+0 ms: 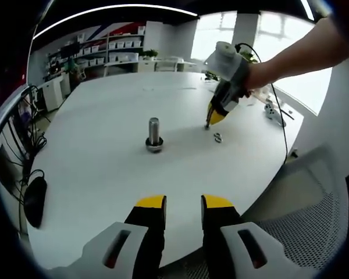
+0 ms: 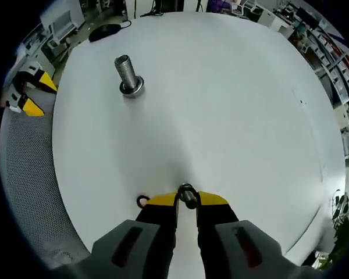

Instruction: Place the washer onto the threaded stud by aligning its center hole with the stud, sliding it down to the base, and recovering from edge contact or off-axis alignment until the washer reaches the visible bottom stop.

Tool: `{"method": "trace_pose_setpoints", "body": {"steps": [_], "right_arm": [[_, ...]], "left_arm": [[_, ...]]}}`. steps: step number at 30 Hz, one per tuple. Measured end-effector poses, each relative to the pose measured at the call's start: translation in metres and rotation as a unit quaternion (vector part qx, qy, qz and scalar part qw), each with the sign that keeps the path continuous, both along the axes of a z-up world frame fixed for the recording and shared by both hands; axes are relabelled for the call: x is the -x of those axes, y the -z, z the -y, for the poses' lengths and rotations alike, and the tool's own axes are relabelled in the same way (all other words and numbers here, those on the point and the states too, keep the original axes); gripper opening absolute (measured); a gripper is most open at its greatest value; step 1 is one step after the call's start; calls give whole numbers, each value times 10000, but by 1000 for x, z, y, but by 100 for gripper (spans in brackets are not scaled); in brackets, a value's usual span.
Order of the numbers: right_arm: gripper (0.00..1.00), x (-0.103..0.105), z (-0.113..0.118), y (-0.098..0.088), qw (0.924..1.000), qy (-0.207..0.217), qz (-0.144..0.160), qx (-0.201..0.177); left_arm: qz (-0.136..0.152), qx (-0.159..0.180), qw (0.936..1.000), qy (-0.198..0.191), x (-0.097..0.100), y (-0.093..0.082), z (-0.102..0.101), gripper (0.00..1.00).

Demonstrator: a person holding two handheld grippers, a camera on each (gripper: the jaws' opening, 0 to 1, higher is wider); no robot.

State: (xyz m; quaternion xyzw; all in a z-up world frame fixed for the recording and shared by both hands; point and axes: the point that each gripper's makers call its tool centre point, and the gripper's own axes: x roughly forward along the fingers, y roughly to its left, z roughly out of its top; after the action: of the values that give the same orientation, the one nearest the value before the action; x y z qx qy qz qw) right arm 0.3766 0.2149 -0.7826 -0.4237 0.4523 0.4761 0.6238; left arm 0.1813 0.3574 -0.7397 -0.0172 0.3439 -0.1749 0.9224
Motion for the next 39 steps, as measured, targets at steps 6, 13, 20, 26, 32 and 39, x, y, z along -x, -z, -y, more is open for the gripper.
{"method": "trace_pose_setpoints", "body": {"steps": [6, 13, 20, 26, 32, 39], "right_arm": [[14, 0, 2, 7, 10000, 62, -67, 32], [14, 0, 2, 8, 9997, 194, -123, -19], [15, -1, 2, 8, 9995, 277, -118, -64], [18, 3, 11, 16, 9991, 392, -148, 31], [20, 4, 18, 16, 9990, 432, -138, 63], [21, 3, 19, 9, 9987, 497, -93, -44]], "left_arm": [[-20, -19, 10000, -4, 0, 1, -1, 21], [-46, 67, 10000, 36, 1, 1, 2, 23], [-31, 52, 10000, 42, 1, 0, 2, 22], [-27, 43, 10000, 8, 0, 0, 1, 22], [-37, 51, 10000, 25, 1, 1, 1, 22], [-37, 47, 10000, 25, 1, 0, 2, 22]]}}
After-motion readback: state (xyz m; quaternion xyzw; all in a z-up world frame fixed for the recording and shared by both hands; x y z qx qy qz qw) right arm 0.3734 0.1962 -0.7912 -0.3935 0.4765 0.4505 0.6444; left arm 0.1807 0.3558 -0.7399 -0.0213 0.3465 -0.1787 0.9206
